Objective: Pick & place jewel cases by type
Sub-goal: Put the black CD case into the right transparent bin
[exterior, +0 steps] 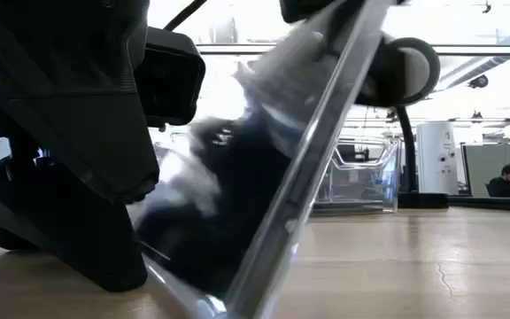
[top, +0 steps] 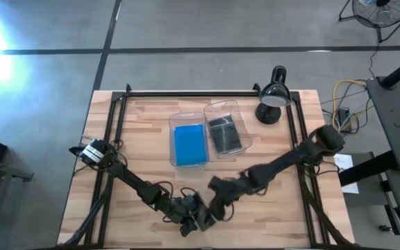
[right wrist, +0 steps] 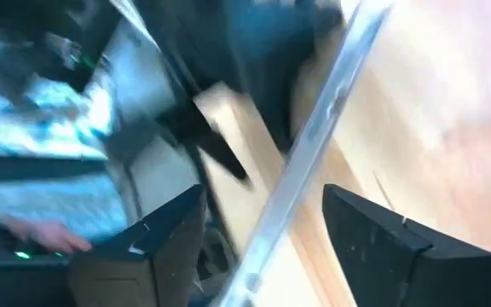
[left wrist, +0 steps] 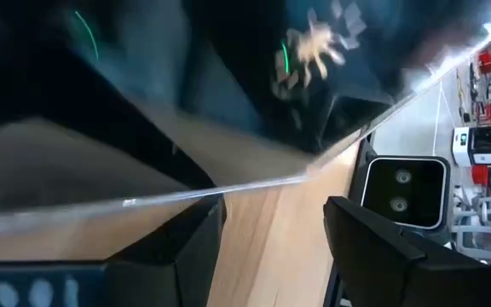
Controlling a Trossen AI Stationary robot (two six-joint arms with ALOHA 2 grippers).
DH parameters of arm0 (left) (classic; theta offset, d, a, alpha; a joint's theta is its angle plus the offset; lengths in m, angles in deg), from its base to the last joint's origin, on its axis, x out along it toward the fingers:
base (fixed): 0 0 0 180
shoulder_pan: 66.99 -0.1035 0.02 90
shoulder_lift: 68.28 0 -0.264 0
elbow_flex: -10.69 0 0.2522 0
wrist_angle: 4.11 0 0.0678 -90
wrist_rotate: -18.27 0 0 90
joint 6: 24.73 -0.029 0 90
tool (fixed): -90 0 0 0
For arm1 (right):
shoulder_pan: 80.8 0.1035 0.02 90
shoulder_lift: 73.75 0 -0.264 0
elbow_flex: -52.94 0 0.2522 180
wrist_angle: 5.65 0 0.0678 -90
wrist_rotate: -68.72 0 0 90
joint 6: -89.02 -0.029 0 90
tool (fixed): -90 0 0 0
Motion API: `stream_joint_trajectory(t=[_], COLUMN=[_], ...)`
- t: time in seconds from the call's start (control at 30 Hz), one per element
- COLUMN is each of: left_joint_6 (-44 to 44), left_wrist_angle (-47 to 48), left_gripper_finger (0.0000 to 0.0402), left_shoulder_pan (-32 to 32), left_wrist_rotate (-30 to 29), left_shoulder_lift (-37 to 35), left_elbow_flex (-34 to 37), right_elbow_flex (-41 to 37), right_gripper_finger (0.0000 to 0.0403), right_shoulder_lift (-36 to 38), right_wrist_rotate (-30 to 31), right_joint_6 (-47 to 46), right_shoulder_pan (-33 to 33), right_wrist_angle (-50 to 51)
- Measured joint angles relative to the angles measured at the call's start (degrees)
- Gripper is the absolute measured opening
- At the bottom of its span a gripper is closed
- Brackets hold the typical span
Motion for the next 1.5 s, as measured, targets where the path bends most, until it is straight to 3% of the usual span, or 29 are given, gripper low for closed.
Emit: stream_joint_trajectory(t=[0.33,0.57,0.67,0.83,1.03,1.17,1.23,1.4,1.5], left_joint_6=[-1.1,-1.4,-3.1,-6.6,-12.1,-14.2,-14.2,-10.3,-7.1], left_wrist_angle=[-0.4,-0.5,-0.8,-1.1,-0.1,9.5,16.1,24.0,23.1], left_gripper_finger=[0.0193,0.0193,0.0193,0.0193,0.0193,0.0193,0.0193,0.0193,0.0193], left_shoulder_pan=[-0.7,-0.6,-0.4,-0.4,0.1,2.5,3.9,5.7,5.2], left_wrist_rotate=[0.2,0.0,-1.6,-5.6,-2.7,-3.3,-5.5,-12.9,-14.5], left_shoulder_lift=[0.0,0.0,-0.4,-1.9,-6.6,-11.5,-13.8,-17.7,-19.0], left_elbow_flex=[0.1,0.2,0.3,0.3,0.5,1.0,1.1,4.0,6.1], right_elbow_flex=[-0.2,0.7,0.5,-0.5,-1.2,-1.2,-1.2,-1.2,-2.7], right_gripper_finger=[0.0231,0.022,0.0193,0.0113,0.0019,0.0016,0.0018,0.0018,0.0018], right_shoulder_lift=[-7.6,-7.6,-7.5,-7.5,-3.3,4.7,10.9,27.3,30.8], right_wrist_rotate=[-3.5,-5.0,-5.0,-5.0,-6.5,-3.5,1.0,25.0,23.1], right_joint_6=[-6.2,-9.1,-11.7,-13.6,-9.8,-6.2,-4.7,-6.1,-3.0], right_shoulder_pan=[0.8,0.7,0.7,0.4,-0.8,-2.2,-3.6,-9.8,-18.7], right_wrist_angle=[-11.7,-2.9,-3.2,-2.7,3.8,14.8,21.5,36.0,36.7])
